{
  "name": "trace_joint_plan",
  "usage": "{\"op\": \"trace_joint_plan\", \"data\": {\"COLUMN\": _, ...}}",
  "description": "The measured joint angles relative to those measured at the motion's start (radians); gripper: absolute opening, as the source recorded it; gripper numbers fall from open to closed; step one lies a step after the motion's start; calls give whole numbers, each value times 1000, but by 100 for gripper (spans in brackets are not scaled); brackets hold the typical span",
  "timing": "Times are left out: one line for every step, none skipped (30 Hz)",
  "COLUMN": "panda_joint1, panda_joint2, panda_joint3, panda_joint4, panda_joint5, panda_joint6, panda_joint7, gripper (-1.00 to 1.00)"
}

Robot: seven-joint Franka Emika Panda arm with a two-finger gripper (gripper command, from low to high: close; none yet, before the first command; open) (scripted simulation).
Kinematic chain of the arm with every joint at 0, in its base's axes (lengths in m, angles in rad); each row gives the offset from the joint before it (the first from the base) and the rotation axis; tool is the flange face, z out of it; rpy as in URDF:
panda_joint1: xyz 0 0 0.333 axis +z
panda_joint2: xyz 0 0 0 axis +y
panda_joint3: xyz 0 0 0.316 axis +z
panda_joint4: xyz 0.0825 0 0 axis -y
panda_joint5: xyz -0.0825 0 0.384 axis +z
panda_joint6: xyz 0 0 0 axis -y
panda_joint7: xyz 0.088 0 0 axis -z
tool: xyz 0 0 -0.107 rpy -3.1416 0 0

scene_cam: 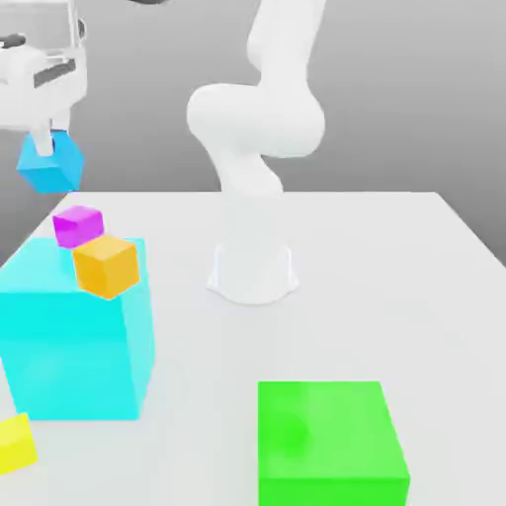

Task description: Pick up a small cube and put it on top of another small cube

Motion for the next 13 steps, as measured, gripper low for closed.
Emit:
{"op": "trace_joint_plan", "data": {"panda_joint1": -3, "panda_joint2": 10, "panda_joint3": -5, "panda_joint4": -29, "panda_joint5": -2, "panda_joint6": 38, "panda_joint7": 1, "gripper": -100}}
{"op": "trace_joint_plan", "data": {"panda_joint1": -6, "panda_joint2": 22, "panda_joint3": -9, "panda_joint4": -58, "panda_joint5": -4, "panda_joint6": 79, "panda_joint7": 2, "gripper": -100}}
{"op": "trace_joint_plan", "data": {"panda_joint1": -6, "panda_joint2": 29, "panda_joint3": -13, "panda_joint4": -75, "panda_joint5": -6, "panda_joint6": 103, "panda_joint7": 3, "gripper": 100}}
{"op": "trace_joint_plan", "data": {"panda_joint1": -6, "panda_joint2": 29, "panda_joint3": -13, "panda_joint4": -75, "panda_joint5": -7, "panda_joint6": 103, "panda_joint7": 3, "gripper": 100}}
{"op": "trace_joint_plan", "data": {"panda_joint1": -6, "panda_joint2": 29, "panda_joint3": -13, "panda_joint4": -75, "panda_joint5": -7, "panda_joint6": 103, "panda_joint7": 3, "gripper": 100}}
{"op": "trace_joint_plan", "data": {"panda_joint1": -6, "panda_joint2": 29, "panda_joint3": -13, "panda_joint4": -75, "panda_joint5": -7, "panda_joint6": 103, "panda_joint7": 3, "gripper": 100}}
{"op": "trace_joint_plan", "data": {"panda_joint1": -6, "panda_joint2": 29, "panda_joint3": -13, "panda_joint4": -75, "panda_joint5": -7, "panda_joint6": 103, "panda_joint7": 3, "gripper": 100}}
{"op": "trace_joint_plan", "data": {"panda_joint1": -6, "panda_joint2": 29, "panda_joint3": -13, "panda_joint4": -75, "panda_joint5": -7, "panda_joint6": 103, "panda_joint7": 3, "gripper": 100}}
{"op": "trace_joint_plan", "data": {"panda_joint1": -7, "panda_joint2": 33, "panda_joint3": -14, "panda_joint4": -84, "panda_joint5": -9, "panda_joint6": 115, "panda_joint7": 4, "gripper": 100}}
{"op": "trace_joint_plan", "data": {"panda_joint1": -7, "panda_joint2": 28, "panda_joint3": -12, "panda_joint4": -74, "panda_joint5": -8, "panda_joint6": 99, "panda_joint7": 4, "gripper": 100}}
{"op": "trace_joint_plan", "data": {"panda_joint1": -7, "panda_joint2": 18, "panda_joint3": -8, "panda_joint4": -55, "panda_joint5": -5, "panda_joint6": 70, "panda_joint7": 3, "gripper": 100}}
{"op": "trace_joint_plan", "data": {"panda_joint1": -6, "panda_joint2": 6, "panda_joint3": -4, "panda_joint4": -30, "panda_joint5": -2, "panda_joint6": 34, "panda_joint7": 3, "gripper": 100}}
{"op": "trace_joint_plan", "data": {"panda_joint1": -5, "panda_joint2": -7, "panda_joint3": 0, "panda_joint4": -4, "panda_joint5": 1, "panda_joint6": -6, "panda_joint7": 3, "gripper": 100}}
